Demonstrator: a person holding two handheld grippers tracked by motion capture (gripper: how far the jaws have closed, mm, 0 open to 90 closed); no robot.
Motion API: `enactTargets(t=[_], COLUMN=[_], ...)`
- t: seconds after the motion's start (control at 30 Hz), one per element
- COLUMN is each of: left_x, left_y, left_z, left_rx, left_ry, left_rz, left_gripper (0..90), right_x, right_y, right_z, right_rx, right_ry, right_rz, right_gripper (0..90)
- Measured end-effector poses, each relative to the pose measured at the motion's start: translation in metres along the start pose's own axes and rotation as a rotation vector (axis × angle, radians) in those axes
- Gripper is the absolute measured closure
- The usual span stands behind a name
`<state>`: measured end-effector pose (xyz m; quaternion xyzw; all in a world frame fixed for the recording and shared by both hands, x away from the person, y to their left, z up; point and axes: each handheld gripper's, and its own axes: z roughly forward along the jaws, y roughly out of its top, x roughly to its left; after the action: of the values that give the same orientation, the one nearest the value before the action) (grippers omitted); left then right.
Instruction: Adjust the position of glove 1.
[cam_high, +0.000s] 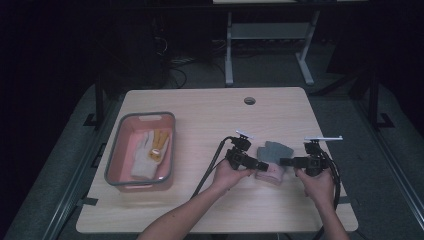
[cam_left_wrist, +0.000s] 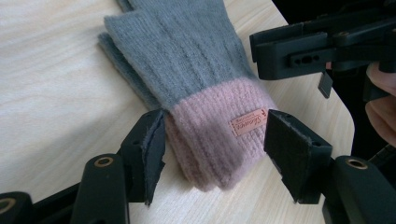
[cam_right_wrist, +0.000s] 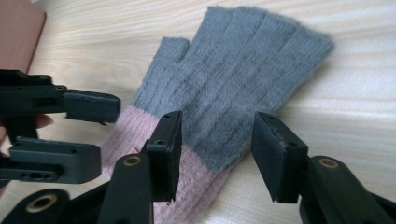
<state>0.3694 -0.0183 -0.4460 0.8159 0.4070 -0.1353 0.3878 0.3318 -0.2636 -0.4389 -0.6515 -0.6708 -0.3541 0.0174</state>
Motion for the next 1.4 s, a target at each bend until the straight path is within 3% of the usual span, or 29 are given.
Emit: enactTargets(t=[0.23, 0.33, 0.67, 0.83, 0.97, 1.07, 1.17, 1.23, 1.4], left_x=[0.002, 0.003, 0.004, 0.006, 0.009, 0.012, 0.015, 0.017, 0.016], left_y=[-0.001, -0.001, -0.002, -0.003, -0.004, -0.004, -0.007, -0.008, -0.012], left_z=[0.008, 0.011, 0.016, 0.017, 0.018, 0.017, 0.017, 0.017, 0.014], left_rx=[0.024, 0.012, 0.039, 0.044, 0.027, 0.032, 0.013, -0.002, -0.033], left_ry=[0.006, 0.003, 0.021, 0.015, -0.007, -0.013, -0.034, -0.050, -0.054], left_rz=[-0.021, -0.035, -0.033, -0.040, -0.078, -0.081, -0.117, -0.141, -0.133], left_gripper=[42.4, 45.0, 48.5, 48.8, 49.6, 50.1, 51.5, 53.5, 61.4], right_x=[-0.010, -0.013, -0.022, -0.023, -0.025, -0.026, -0.025, -0.026, -0.024], right_y=[-0.007, -0.010, -0.017, -0.018, -0.022, -0.024, -0.026, -0.027, -0.028], right_z=[0.005, 0.007, 0.016, 0.016, 0.020, 0.023, 0.024, 0.025, 0.024], right_rx=[-0.012, -0.019, -0.034, -0.043, -0.066, -0.077, -0.086, -0.095, -0.102], right_ry=[0.029, 0.046, 0.114, 0.122, 0.176, 0.197, 0.201, 0.228, 0.245], right_rz=[0.024, 0.051, 0.118, 0.125, 0.159, 0.174, 0.179, 0.192, 0.181], right_gripper=[50.2, 50.0, 49.7, 51.3, 58.1, 61.7, 66.0, 69.2, 74.2])
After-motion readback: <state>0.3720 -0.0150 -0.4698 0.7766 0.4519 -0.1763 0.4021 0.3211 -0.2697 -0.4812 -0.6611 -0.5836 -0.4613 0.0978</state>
